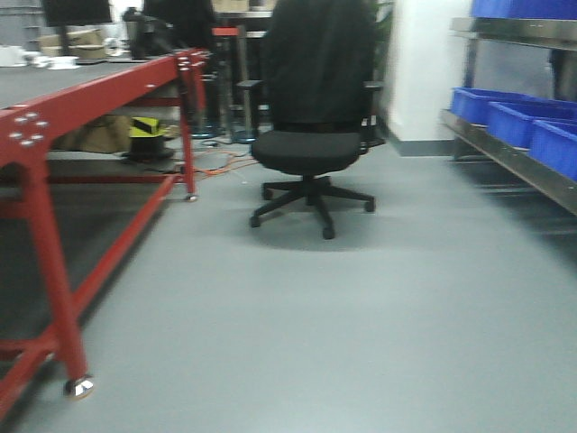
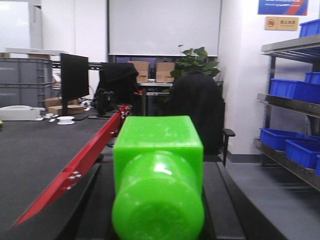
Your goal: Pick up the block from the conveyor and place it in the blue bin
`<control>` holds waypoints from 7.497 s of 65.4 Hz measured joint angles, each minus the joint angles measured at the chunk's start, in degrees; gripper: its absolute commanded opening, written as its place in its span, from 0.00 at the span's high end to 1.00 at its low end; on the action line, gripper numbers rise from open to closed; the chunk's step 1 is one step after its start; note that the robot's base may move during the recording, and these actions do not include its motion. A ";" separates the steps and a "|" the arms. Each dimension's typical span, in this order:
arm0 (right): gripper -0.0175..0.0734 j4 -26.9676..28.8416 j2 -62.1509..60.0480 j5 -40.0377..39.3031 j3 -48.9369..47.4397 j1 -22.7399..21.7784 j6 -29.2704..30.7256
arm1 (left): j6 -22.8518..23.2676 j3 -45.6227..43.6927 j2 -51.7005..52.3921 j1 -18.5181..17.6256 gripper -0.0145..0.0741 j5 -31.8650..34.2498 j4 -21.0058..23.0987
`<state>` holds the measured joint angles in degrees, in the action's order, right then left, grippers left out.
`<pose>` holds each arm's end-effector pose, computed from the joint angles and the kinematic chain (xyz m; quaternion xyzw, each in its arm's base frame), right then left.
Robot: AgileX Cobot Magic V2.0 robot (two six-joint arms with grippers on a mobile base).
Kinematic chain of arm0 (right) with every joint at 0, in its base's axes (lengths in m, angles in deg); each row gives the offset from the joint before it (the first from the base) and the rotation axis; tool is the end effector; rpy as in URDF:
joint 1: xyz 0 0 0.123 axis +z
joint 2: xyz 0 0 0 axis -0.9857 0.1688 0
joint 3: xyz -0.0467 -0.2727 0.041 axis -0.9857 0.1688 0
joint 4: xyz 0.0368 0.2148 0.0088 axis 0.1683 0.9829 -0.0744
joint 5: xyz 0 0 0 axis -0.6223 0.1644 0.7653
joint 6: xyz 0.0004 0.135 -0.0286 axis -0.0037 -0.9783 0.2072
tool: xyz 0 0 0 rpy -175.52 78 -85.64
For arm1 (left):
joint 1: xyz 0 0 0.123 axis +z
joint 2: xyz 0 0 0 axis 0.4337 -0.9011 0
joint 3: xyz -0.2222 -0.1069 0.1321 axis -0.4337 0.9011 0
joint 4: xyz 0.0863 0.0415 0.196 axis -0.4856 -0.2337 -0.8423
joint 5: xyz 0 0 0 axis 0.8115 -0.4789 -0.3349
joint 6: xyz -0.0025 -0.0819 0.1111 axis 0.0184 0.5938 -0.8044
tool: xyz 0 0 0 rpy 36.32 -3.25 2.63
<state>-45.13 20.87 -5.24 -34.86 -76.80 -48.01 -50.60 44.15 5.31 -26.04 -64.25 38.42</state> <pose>0.1030 0.0078 0.3279 -0.0215 0.6890 0.0291 0.7238 0.0747 -0.0004 0.3536 0.0040 0.6272 0.0004 0.7788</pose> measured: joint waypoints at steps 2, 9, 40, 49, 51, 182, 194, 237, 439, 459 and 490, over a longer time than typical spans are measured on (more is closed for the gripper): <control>0.98 0.00 0.00 0.00 0.00 0.00 0.00 | 0.00 0.00 0.00 0.00 0.96 0.00 0.00; 0.98 0.00 0.00 0.00 0.00 0.00 0.00 | 0.00 0.00 0.00 0.00 0.96 0.00 0.00; 0.98 0.00 0.00 0.00 0.00 0.00 0.08 | 0.00 0.00 0.00 0.00 0.96 0.00 0.00; 0.98 0.00 0.00 0.00 0.00 0.00 0.08 | 0.00 0.00 0.00 0.00 0.96 0.00 0.00; 0.98 0.00 0.00 0.00 0.00 0.00 0.08 | 0.00 0.00 0.00 0.00 0.96 0.00 0.00; 0.99 0.02 0.00 0.00 0.00 0.00 0.08 | 0.00 0.00 0.00 0.00 0.96 0.00 0.00; 0.99 0.02 0.00 0.00 0.00 0.00 0.08 | 0.00 0.00 0.00 0.00 0.96 0.00 0.00; 0.99 0.11 0.00 0.00 0.00 0.00 0.08 | 0.00 0.00 0.00 0.00 0.96 0.10 0.00; 0.55 0.64 59.68 -3.42 -47.21 23.45 1.20 | 0.00 -56.14 -73.25 -28.69 0.69 -8.33 -0.45; 0.31 0.64 63.01 -3.21 -49.07 23.45 1.24 | 0.00 -57.05 -74.90 -28.69 0.37 -9.43 0.54; 0.98 2.39 56.25 -1.72 -47.99 17.55 0.99 | 0.00 -56.39 -67.14 -26.88 0.96 -11.48 0.79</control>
<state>-42.74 77.11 -6.95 -82.85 -59.25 -47.03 -50.60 -12.24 -61.83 -52.91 -75.73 39.21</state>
